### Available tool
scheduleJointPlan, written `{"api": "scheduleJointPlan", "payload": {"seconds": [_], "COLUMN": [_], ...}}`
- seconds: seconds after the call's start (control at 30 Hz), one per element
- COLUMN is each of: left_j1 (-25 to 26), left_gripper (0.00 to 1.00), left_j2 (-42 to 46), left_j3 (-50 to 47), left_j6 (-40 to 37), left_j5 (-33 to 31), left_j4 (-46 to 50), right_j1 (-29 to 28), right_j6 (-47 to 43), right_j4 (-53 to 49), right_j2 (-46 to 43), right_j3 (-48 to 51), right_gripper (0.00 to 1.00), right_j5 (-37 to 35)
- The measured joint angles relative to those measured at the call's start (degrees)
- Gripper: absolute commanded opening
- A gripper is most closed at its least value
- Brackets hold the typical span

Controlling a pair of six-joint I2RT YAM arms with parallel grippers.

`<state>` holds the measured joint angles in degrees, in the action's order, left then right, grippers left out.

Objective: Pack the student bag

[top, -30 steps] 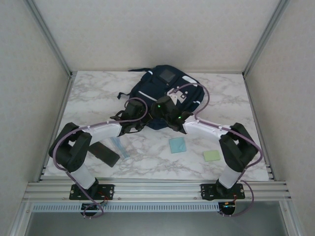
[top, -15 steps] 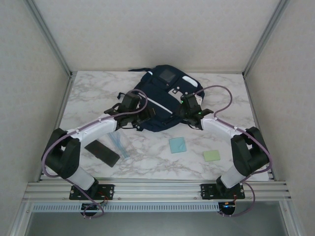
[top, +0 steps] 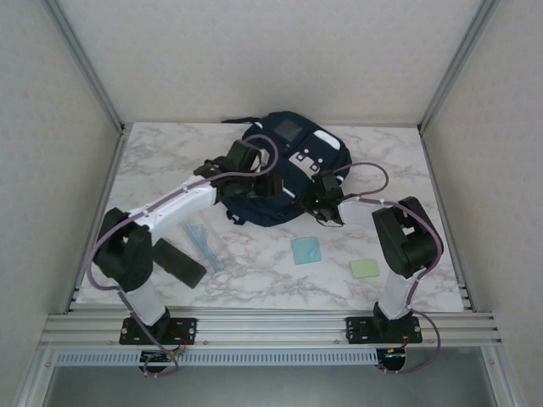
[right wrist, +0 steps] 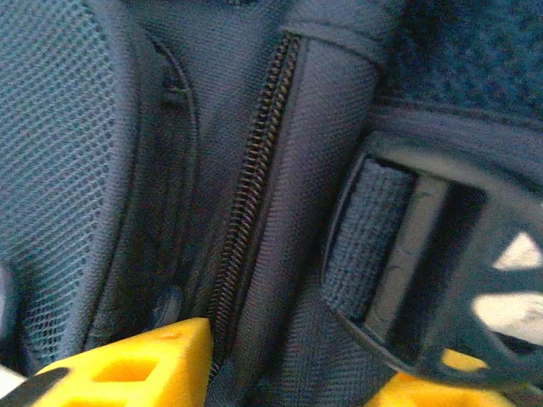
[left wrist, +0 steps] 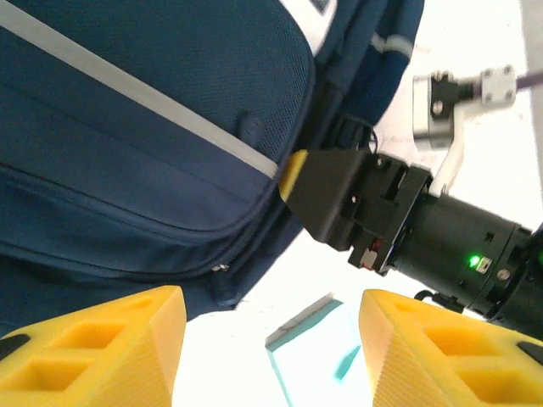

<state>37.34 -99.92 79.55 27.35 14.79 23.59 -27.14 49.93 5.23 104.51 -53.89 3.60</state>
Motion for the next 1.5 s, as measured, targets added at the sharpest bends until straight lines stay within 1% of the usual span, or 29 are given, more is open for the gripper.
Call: {"api": "scheduleJointPlan", "payload": {"seconds": [0.13,0.3,0.5,0.67,0.7,0.73,0.9,0.97,1.17,1.37,1.43,1.5], "left_j1": [1.64,2.45,3.17,3.80,3.89,4.00,4.09,4.09,3.54,0.20,-1.36,-2.75], "left_gripper": [0.51,0.51,0.51,0.46,0.44,0.39,0.08,0.00,0.00,0.00,0.00,0.00], "left_j2": [-6.58,-12.44,-14.73,-18.38,-19.61,-20.74,-22.77,-22.86,-22.25,-18.93,-18.08,-17.55], "left_j3": [3.67,5.86,7.10,9.90,11.17,12.46,15.43,15.56,14.84,11.69,10.51,9.60], "left_j6": [-3.76,-7.37,-9.60,-10.29,-10.49,-10.56,-10.78,-10.84,-11.06,-12.85,-13.25,-13.27], "left_j5": [-0.04,-0.33,-4.22,-8.39,-9.38,-10.25,-12.63,-12.72,-11.69,-8.87,-8.37,-6.88], "left_j4": [3.93,8.55,11.21,12.81,13.68,14.53,16.98,16.96,16.52,16.17,16.61,16.63], "right_j1": [0.00,0.00,0.00,0.00,0.00,0.00,0.00,0.00,0.00,-0.33,-0.39,-0.39], "right_j6": [2.01,2.84,3.48,3.45,3.45,3.45,3.43,3.43,3.30,3.43,3.39,3.32], "right_j4": [4.11,6.12,7.04,7.19,7.21,7.21,7.28,7.30,6.99,6.51,6.03,5.84], "right_j2": [1.38,1.46,1.53,1.57,1.57,1.57,1.57,1.57,1.57,1.57,1.57,1.57], "right_j3": [0.26,1.09,1.38,1.38,1.40,1.40,1.51,1.51,1.51,1.20,0.96,0.74], "right_gripper": [0.37,0.37,0.37,0.36,0.36,0.36,0.35,0.35,0.35,0.36,0.40,0.52], "right_j5": [2.54,3.19,3.78,3.98,3.98,3.98,3.93,3.89,3.17,3.69,4.15,4.63]}}
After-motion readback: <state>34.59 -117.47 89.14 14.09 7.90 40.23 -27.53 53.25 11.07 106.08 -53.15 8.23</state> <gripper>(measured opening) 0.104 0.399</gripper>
